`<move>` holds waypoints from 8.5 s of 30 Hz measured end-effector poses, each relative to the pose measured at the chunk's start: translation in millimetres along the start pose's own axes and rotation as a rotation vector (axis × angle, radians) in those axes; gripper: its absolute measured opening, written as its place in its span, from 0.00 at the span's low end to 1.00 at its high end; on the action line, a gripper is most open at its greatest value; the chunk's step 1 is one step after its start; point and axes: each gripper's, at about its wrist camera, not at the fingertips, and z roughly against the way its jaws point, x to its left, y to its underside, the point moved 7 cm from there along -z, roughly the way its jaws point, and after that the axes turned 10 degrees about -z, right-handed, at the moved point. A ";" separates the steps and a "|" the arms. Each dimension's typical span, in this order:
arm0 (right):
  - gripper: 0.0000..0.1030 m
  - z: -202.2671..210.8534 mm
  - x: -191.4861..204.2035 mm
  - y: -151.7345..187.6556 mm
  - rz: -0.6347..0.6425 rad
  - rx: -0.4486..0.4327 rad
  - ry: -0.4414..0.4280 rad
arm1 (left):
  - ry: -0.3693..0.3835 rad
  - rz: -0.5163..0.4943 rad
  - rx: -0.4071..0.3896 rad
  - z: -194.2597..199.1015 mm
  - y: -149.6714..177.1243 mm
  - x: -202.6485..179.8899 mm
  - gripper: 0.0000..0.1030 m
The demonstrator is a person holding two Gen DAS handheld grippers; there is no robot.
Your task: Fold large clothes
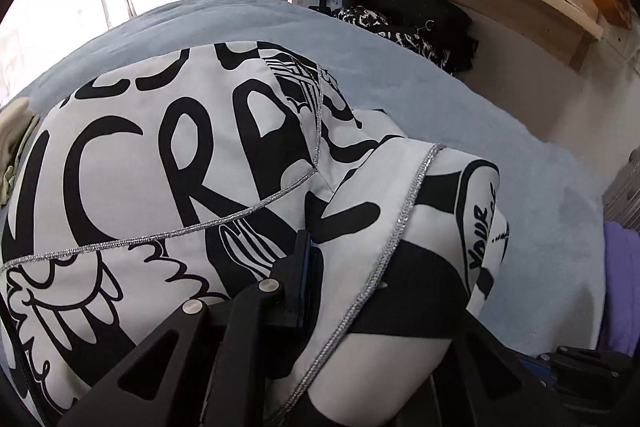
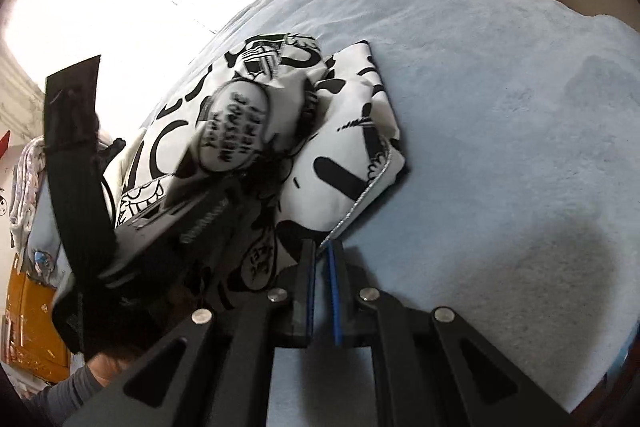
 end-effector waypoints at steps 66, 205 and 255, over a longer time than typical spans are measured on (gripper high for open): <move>0.10 -62.6 31.9 -106.0 0.079 0.084 -0.027 | -0.009 0.241 0.104 49.0 48.3 125.5 0.58; 0.58 -6.8 75.8 -102.8 0.330 0.132 0.048 | -0.171 0.364 0.115 117.1 32.1 106.3 0.71; 0.39 -130.1 94.2 -101.9 0.405 0.426 -0.110 | 0.108 0.478 0.116 6.4 50.4 84.7 0.64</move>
